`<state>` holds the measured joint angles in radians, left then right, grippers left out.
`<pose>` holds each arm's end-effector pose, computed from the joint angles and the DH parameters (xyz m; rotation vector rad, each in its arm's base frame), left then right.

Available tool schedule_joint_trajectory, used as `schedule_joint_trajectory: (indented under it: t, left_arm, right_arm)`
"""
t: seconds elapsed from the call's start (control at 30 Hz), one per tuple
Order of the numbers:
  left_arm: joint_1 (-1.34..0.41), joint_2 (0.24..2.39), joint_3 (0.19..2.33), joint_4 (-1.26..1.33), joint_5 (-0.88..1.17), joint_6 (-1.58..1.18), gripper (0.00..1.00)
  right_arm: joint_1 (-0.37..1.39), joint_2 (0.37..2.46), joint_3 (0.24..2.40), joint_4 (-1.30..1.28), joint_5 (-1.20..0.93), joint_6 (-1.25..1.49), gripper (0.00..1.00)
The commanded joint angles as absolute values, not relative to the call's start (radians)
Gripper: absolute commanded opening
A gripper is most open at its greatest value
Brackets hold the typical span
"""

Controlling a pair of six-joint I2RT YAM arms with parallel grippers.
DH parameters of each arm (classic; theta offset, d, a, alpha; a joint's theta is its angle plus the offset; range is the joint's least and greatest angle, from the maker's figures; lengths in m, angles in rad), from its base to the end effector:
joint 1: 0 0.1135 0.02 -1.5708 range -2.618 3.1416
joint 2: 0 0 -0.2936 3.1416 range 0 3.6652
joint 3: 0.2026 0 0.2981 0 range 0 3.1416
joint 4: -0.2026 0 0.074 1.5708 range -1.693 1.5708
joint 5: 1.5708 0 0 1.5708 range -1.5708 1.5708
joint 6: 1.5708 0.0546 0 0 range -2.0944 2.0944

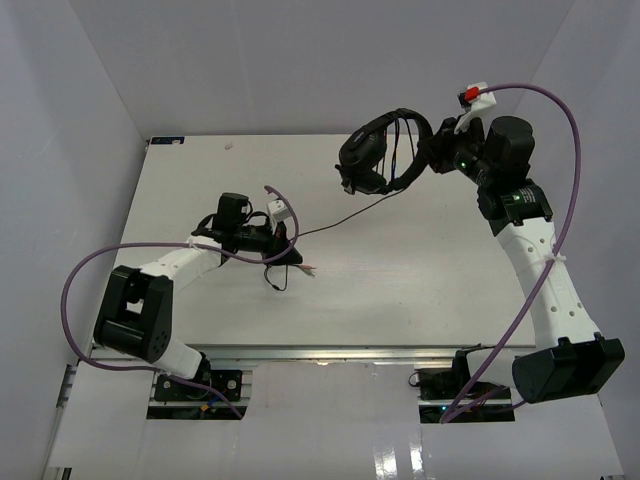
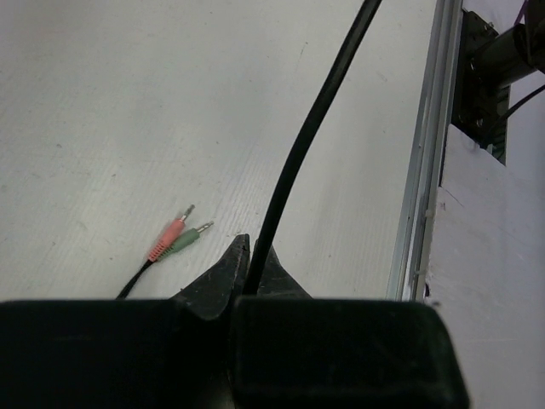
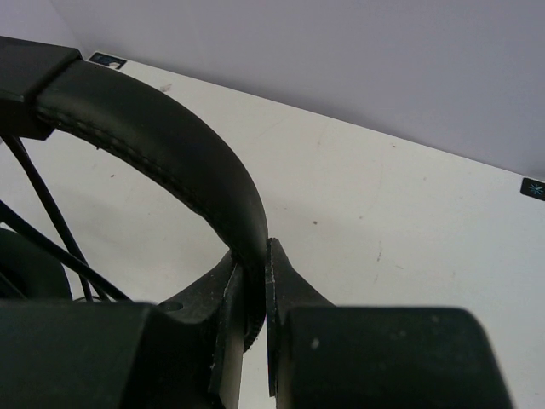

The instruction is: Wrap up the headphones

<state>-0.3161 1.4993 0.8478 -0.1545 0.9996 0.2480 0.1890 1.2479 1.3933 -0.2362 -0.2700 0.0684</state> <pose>0.3082 -0.1491 0.2023 1.0512 1.9323 -1.2019 0.3245 0.0769 0.4821 -0.3060 1.6470 0.4188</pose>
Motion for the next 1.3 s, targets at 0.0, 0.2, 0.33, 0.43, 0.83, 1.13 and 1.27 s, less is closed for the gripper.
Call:
schedule_joint_trajectory:
  t: [0.0, 0.2, 0.33, 0.43, 0.83, 1.13, 1.27]
  left_arm:
    - [-0.314, 1.421, 0.792, -0.134, 1.109, 0.326, 0.00]
    - [-0.317, 1.411, 0.776, -0.123, 1.135, 0.321, 0.00]
    - [-0.317, 1.421, 0.775, -0.125, 1.137, 0.325, 0.00]
    - [-0.316, 1.426, 0.772, -0.125, 1.125, 0.330, 0.00]
    - [-0.336, 1.491, 0.795, -0.129, 1.135, 0.326, 0.00]
    - [-0.281, 1.526, 0.821, -0.146, 1.032, 0.333, 0.00]
    - [-0.178, 1.535, 0.881, -0.126, 1.030, 0.277, 0.00]
  right_arm:
    - [0.181, 1.256, 1.444, -0.187, -0.179, 0.078, 0.08]
    - [0.179, 1.271, 1.447, -0.190, -0.152, 0.091, 0.08]
    - [0.179, 1.270, 1.434, -0.190, -0.138, 0.090, 0.08]
    - [0.176, 1.266, 1.427, -0.188, -0.160, 0.093, 0.08]
    - [0.176, 1.239, 1.414, -0.169, -0.443, 0.267, 0.08]
    - [0.172, 1.161, 1.382, -0.185, -0.625, 0.183, 0.08]
    - [0.172, 1.101, 1.384, -0.331, -0.640, -0.050, 0.08]
